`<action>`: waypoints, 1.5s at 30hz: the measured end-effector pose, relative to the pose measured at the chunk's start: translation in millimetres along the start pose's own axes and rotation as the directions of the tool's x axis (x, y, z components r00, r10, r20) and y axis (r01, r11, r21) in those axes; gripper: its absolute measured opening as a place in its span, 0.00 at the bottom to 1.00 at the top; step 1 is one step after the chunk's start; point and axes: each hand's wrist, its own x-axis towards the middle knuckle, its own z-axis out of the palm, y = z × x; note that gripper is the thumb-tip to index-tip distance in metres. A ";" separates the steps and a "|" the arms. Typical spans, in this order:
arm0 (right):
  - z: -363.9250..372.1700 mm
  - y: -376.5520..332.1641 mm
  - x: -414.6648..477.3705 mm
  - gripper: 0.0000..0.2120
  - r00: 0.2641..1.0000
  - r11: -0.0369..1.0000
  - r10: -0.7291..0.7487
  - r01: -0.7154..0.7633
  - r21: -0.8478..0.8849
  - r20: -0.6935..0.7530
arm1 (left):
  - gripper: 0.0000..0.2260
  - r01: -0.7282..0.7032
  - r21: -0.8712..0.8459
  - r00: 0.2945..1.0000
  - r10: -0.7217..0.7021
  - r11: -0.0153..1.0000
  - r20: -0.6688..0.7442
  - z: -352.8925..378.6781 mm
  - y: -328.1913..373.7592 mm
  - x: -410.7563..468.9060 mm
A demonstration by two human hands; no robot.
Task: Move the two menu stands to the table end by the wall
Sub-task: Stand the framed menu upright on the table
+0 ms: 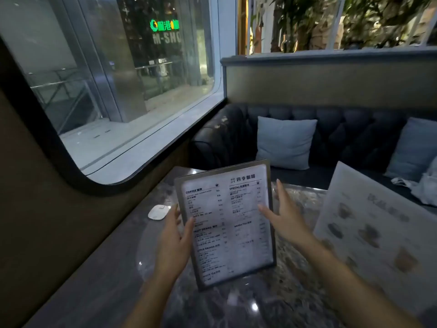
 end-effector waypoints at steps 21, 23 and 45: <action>16.9 8.3 14.9 0.15 0.964 0.918 0.267 -0.248 0.310 -0.020 | 0.17 0.136 -0.042 0.990 -0.135 0.990 0.037 13.7 -28.7 14.7; 15.7 11.6 14.2 0.14 0.961 0.923 0.276 -0.258 0.284 -0.023 | 0.15 0.133 -0.020 0.989 -0.132 0.991 0.061 13.7 -29.2 17.7; -17.5 28.9 -24.8 0.03 0.984 0.980 0.180 -0.179 0.089 -0.012 | 0.08 0.039 0.205 0.978 -0.079 0.978 0.195 34.6 -18.2 70.2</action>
